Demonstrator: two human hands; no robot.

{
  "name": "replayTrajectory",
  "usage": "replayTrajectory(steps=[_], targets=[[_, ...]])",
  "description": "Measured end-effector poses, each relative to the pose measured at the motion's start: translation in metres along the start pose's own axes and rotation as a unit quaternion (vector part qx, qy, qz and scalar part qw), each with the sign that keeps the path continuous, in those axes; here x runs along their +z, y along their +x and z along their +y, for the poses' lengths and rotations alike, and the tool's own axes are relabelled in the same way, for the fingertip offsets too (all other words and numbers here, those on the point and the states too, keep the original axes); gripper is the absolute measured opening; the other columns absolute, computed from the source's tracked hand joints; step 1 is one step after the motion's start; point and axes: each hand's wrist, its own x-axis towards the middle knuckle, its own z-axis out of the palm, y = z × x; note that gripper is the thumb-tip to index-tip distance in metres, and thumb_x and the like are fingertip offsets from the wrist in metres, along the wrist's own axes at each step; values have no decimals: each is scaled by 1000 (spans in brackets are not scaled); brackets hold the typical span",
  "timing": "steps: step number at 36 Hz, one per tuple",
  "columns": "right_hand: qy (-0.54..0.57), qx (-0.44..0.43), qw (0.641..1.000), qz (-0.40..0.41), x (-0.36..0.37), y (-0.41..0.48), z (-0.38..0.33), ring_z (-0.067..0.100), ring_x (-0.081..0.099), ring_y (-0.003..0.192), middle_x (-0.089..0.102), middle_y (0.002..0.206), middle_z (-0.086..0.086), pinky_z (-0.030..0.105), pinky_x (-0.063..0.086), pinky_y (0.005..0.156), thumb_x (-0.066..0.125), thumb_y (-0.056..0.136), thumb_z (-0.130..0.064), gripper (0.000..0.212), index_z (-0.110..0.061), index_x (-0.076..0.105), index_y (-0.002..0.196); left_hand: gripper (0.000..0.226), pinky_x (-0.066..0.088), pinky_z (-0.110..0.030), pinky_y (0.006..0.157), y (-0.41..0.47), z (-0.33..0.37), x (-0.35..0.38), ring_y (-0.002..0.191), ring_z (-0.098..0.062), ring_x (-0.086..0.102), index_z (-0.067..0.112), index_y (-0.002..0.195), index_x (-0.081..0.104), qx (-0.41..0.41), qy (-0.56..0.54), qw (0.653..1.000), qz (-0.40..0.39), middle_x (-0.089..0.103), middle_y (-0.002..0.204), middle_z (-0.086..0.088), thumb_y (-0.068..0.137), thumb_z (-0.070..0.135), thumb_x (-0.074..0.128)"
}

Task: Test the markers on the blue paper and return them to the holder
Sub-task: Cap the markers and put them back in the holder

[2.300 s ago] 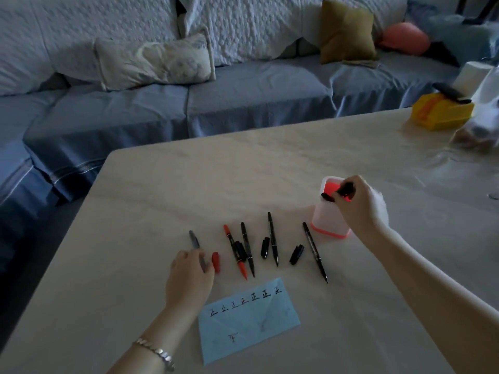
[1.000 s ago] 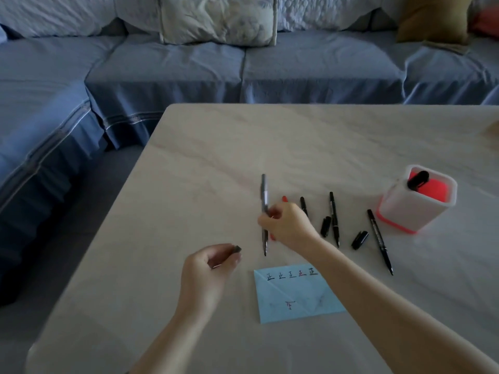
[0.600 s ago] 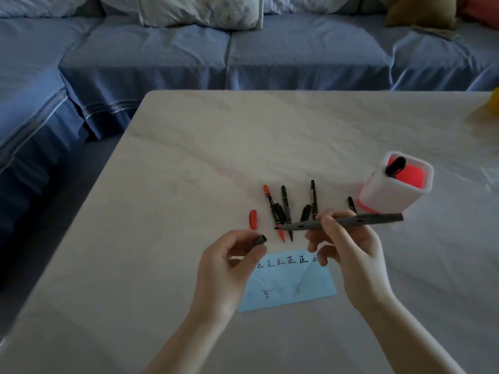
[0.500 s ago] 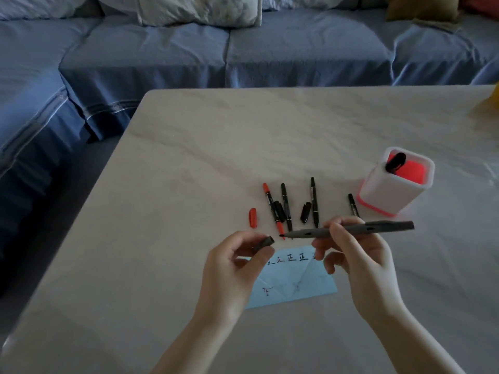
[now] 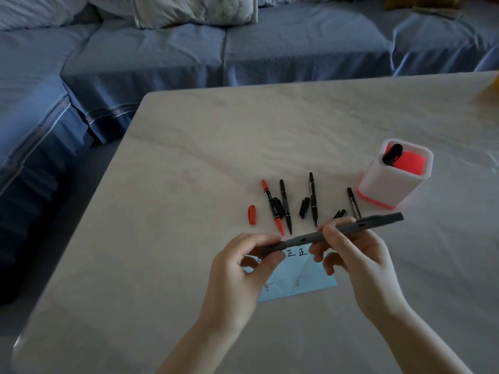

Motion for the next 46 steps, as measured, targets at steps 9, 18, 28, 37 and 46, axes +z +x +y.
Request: replayTrajectory(steps=[9, 18, 28, 37, 46], targets=[[26, 42, 998, -32, -8, 2, -2, 17, 57, 54, 67, 61, 13, 19, 42, 42, 74, 59, -48, 40, -10, 69, 71, 22, 34, -2, 63, 2, -1, -5, 73, 4, 52, 23, 98, 71, 112, 160, 979, -55, 58, 77, 13, 82, 30, 57], [54, 35, 996, -62, -17, 3, -7, 14, 57, 53, 65, 59, 12, 20, 42, 43, 80, 43, -59, 52, -15, 72, 70, 22, 32, -5, 60, 4, 8, -5, 68, 2, 45, 31, 97, 55, 174, 198, 961, -90, 50, 81, 9, 85, 43, 41], [106, 46, 991, -61, -13, -6, -2, 14, 52, 46, 63, 56, 11, 18, 41, 43, 82, 46, -52, 56, -4, 67, 69, 29, 40, -6, 72, -2, 2, 7, 78, -4, 57, 9, 96, 69, 272, 210, 939, 33, 67, 86, 3, 89, 30, 51], [140, 33, 989, -38, -4, -18, 5, 13, 46, 48, 55, 48, 3, 19, 40, 50, 80, 48, -53, 42, -18, 61, 59, 16, 43, -19, 66, -12, -6, 13, 70, -14, 55, 9, 100, 59, 381, 236, 892, 63, 57, 87, 4, 91, 20, 53], [-72, 93, 993, 24, -18, 2, 16, 9, 44, 47, 57, 49, 0, 16, 36, 46, 54, 88, -6, 21, -6, 59, 67, 11, 35, -8, 61, 8, -17, 30, 71, 2, 52, 26, 94, 66, 70, 214, 966, -130, 58, 76, 16, 89, 25, 57]])
